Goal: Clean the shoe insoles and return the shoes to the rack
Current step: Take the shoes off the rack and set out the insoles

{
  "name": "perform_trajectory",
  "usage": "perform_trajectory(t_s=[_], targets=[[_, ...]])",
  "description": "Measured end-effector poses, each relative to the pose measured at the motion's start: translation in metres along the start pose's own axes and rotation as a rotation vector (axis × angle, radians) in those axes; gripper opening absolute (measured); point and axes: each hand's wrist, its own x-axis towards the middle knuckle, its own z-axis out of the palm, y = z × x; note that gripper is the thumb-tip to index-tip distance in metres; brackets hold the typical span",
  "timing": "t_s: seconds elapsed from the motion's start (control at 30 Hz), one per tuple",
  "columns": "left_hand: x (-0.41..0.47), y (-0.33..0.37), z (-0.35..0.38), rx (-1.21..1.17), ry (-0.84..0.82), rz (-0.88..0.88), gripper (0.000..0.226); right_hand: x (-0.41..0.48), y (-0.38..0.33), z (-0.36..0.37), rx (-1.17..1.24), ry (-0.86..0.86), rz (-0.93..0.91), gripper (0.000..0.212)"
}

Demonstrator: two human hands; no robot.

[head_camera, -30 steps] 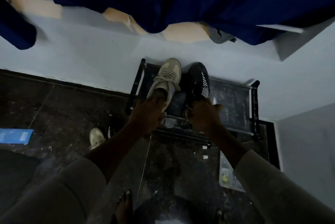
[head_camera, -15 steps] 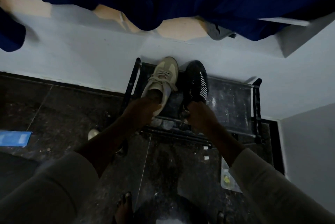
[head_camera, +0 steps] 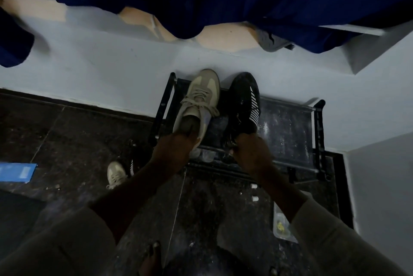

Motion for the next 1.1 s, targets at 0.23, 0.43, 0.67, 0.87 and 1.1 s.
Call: perform_trajectory(t_s=[0.23,0.43,0.67,0.87,1.1], targets=[[-0.036,0.010,-0.015,0.129,0.087,-0.033,0.076,-0.027,-0.011,0.006,0.068,-0.018,-0.048,0.020],[-0.079,-0.002,-0.031,0.068,0.163,-0.060,0.073,-0.051,-0.052,-0.005,0.039,0.055,-0.131,0.023],[-0.146,-0.029,-0.041,-0.027,0.182,-0.137,0.071,-0.071,-0.112,-0.012,-0.018,0.034,-0.213,0.022],[-0.200,-0.071,-0.032,-0.083,0.201,-0.283,0.043,-0.071,-0.172,0.001,-0.017,0.019,-0.319,0.016],[-0.267,-0.126,-0.009,-0.101,0.137,-0.468,0.052,-0.057,-0.261,0.055,-0.081,-0.073,-0.466,0.011]])
